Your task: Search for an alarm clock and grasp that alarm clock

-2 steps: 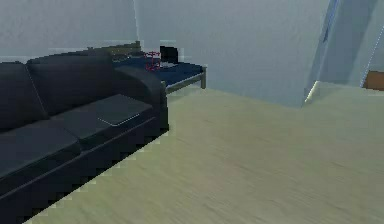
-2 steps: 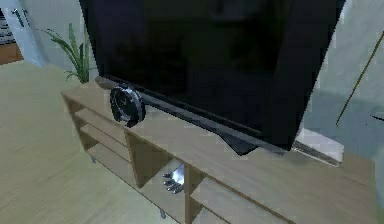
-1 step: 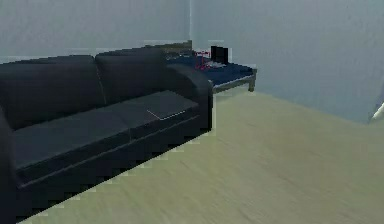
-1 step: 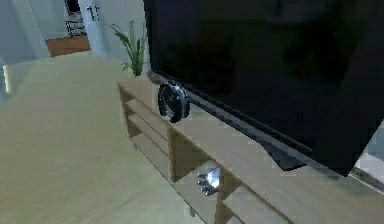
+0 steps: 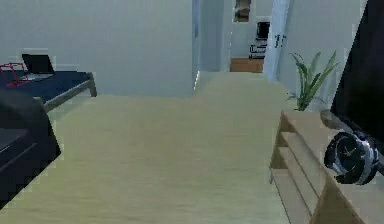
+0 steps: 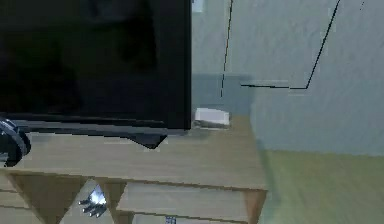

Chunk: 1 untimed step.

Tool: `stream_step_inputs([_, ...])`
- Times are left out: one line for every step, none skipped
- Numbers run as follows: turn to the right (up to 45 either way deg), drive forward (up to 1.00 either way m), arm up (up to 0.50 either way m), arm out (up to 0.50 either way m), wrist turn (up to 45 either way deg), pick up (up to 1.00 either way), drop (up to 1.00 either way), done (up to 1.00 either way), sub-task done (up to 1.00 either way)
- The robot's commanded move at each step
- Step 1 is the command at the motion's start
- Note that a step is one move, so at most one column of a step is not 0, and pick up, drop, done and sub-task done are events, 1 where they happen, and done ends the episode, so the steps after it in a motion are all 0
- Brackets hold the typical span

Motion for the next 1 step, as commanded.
stream_step_inputs([39.0,0.00,0.00,0.00,0.0,0.00,0.00,0.00,0.00])
